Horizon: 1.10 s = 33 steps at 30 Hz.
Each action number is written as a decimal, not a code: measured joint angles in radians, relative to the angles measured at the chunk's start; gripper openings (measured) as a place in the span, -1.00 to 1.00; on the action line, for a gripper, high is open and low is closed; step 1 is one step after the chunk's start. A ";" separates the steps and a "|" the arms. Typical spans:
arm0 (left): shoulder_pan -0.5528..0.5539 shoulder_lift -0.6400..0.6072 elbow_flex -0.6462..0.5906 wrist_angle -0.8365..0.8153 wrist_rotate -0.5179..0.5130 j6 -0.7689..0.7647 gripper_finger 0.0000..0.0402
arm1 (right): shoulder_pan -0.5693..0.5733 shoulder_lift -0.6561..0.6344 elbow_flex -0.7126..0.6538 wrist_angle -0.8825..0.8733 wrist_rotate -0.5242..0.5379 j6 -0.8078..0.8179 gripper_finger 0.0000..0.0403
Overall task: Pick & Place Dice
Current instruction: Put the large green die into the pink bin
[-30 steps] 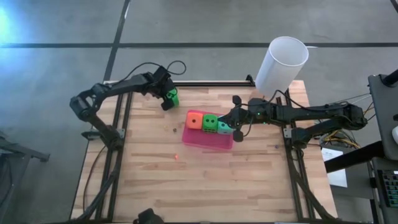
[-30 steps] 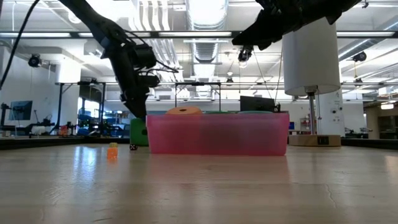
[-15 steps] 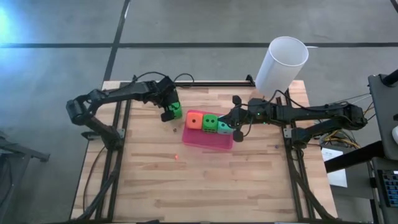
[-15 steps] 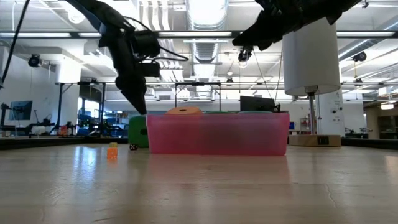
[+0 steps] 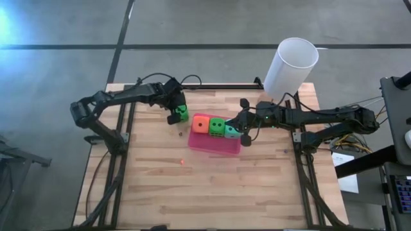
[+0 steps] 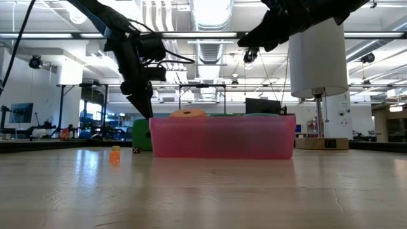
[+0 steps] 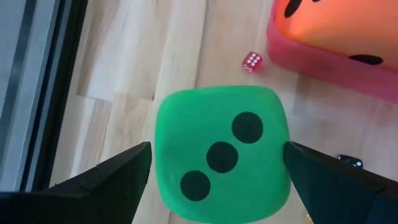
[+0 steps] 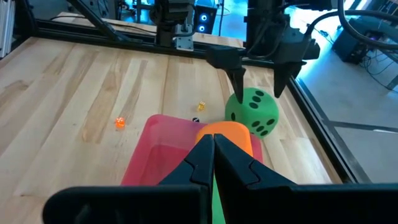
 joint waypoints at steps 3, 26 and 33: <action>0.003 0.000 0.000 0.001 0.003 0.000 0.82 | 0.000 0.000 0.000 0.000 0.000 0.000 -0.96; 0.008 0.000 -0.006 0.000 0.029 -0.027 0.85 | 0.000 0.000 0.000 0.000 0.000 0.000 -0.96; 0.008 0.000 0.005 -0.011 0.026 -0.027 0.83 | 0.000 0.000 0.000 0.000 0.000 0.000 -0.96</action>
